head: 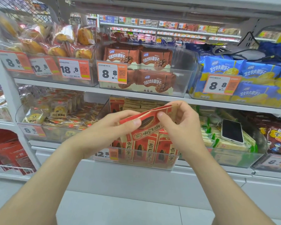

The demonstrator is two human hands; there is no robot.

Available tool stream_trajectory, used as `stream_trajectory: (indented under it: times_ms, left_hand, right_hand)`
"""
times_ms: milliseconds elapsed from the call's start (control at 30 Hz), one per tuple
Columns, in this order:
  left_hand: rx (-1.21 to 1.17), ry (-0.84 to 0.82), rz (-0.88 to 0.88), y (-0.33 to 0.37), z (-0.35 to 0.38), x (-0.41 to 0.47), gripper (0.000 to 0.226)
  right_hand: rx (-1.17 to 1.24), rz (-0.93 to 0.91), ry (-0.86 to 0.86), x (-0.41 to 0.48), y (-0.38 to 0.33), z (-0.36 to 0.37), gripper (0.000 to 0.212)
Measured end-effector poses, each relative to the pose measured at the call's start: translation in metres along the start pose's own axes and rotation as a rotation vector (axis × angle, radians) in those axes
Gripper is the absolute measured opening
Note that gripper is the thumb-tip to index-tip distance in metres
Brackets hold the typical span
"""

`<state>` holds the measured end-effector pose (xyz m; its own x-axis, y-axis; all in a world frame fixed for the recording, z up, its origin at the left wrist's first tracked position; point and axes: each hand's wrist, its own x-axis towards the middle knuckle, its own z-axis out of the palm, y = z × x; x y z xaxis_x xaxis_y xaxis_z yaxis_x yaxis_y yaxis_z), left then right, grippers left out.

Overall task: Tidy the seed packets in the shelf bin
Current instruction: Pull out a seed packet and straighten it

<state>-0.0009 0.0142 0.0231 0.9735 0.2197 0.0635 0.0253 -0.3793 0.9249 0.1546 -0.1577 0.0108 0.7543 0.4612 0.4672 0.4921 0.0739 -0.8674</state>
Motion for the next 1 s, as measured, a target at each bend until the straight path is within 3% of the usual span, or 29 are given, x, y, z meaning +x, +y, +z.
stream_trajectory:
  times_ms: [133, 333, 400, 467, 533, 600, 700, 800, 1000]
  left_hand:
    - [0.161, 0.218, 0.086, -0.005, -0.016, -0.001, 0.036]
    - [0.215, 0.403, 0.144, -0.015, -0.042, 0.01, 0.032]
    - [0.116, 0.518, 0.098, -0.03, -0.055, 0.022, 0.034]
    - [0.042, 0.737, -0.006, -0.048, -0.072, 0.037, 0.038]
    - [0.187, 0.862, -0.101, -0.066, -0.087, 0.047, 0.038]
    - [0.343, 0.749, -0.172, -0.08, -0.094, 0.052, 0.037]
    - [0.395, 0.476, -0.301, -0.098, -0.101, 0.058, 0.037]
    - [0.423, 0.313, -0.335, -0.108, -0.105, 0.061, 0.059]
    - [0.505, 0.2, -0.367, -0.11, -0.103, 0.057, 0.048]
  right_hand:
    - [-0.014, -0.01, 0.024, 0.002, -0.003, 0.016, 0.016]
    - [-0.096, 0.034, -0.175, 0.02, -0.009, 0.04, 0.018]
    - [-0.145, -0.028, -0.099, 0.029, -0.006, 0.051, 0.018]
    - [-0.203, -0.143, -0.009, 0.039, -0.001, 0.062, 0.02]
    - [-0.264, -0.232, 0.015, 0.046, 0.003, 0.074, 0.024]
    - [-0.331, -0.275, -0.015, 0.054, 0.009, 0.087, 0.022]
    - [-0.443, -0.337, -0.106, 0.063, 0.02, 0.108, 0.015]
    - [-0.55, -0.353, -0.192, 0.072, 0.03, 0.125, 0.016]
    - [-0.653, -0.382, -0.245, 0.076, 0.049, 0.138, 0.025]
